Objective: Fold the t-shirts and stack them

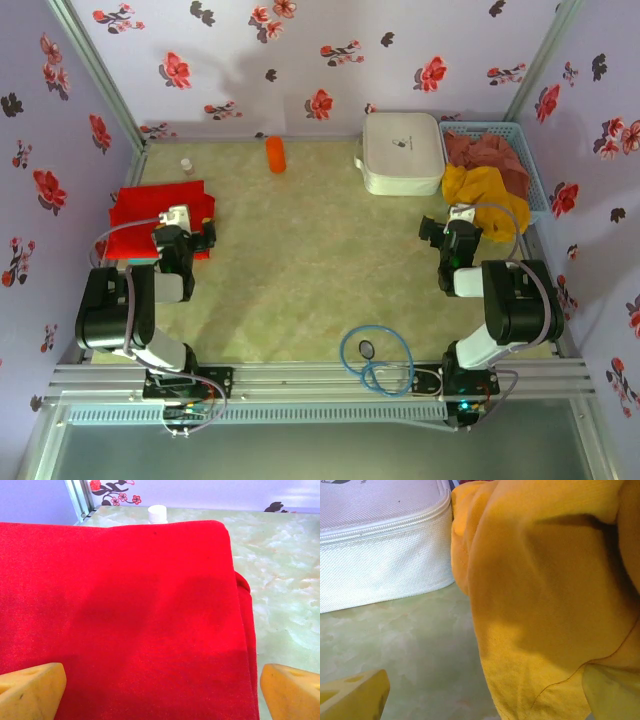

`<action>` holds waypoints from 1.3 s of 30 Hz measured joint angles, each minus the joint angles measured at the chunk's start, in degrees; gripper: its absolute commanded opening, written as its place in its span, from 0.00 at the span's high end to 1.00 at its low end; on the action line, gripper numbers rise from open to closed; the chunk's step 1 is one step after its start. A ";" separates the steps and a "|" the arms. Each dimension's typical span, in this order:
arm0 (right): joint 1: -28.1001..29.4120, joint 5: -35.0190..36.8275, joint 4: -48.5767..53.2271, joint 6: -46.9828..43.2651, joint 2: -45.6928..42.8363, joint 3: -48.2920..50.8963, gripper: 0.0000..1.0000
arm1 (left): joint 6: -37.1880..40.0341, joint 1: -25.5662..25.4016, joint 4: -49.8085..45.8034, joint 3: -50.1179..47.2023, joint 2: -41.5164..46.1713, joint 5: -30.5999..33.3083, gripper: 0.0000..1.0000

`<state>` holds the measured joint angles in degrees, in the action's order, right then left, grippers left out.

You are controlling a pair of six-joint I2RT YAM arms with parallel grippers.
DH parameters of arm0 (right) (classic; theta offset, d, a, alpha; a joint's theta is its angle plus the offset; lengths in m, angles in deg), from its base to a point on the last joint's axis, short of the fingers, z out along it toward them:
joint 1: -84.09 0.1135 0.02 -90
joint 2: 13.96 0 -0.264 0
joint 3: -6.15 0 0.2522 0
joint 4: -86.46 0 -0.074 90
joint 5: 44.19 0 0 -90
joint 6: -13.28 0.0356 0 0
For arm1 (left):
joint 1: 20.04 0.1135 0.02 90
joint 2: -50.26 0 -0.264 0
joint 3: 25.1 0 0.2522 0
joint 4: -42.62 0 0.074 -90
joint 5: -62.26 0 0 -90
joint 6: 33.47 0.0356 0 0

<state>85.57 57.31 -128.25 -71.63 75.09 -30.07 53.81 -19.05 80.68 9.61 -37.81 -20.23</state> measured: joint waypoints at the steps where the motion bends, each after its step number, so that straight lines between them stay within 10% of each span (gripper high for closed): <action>1: 0.00 -0.02 -0.04 0.00 0.00 0.00 0.01 | 0.00 0.00 0.00 0.00 0.00 0.00 0.00; 30: 0.00 -1.01 0.37 -0.15 -0.09 -0.13 0.01 | 0.00 0.00 0.00 0.00 0.00 0.00 0.00; 39: 3.50 1.66 19.52 -0.96 -14.93 -7.23 0.01 | -0.09 -4.37 -12.92 2.40 12.11 6.56 0.01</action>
<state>89.06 58.98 -108.73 -72.60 60.16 -37.31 53.72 -23.42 67.76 12.01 -25.71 -13.67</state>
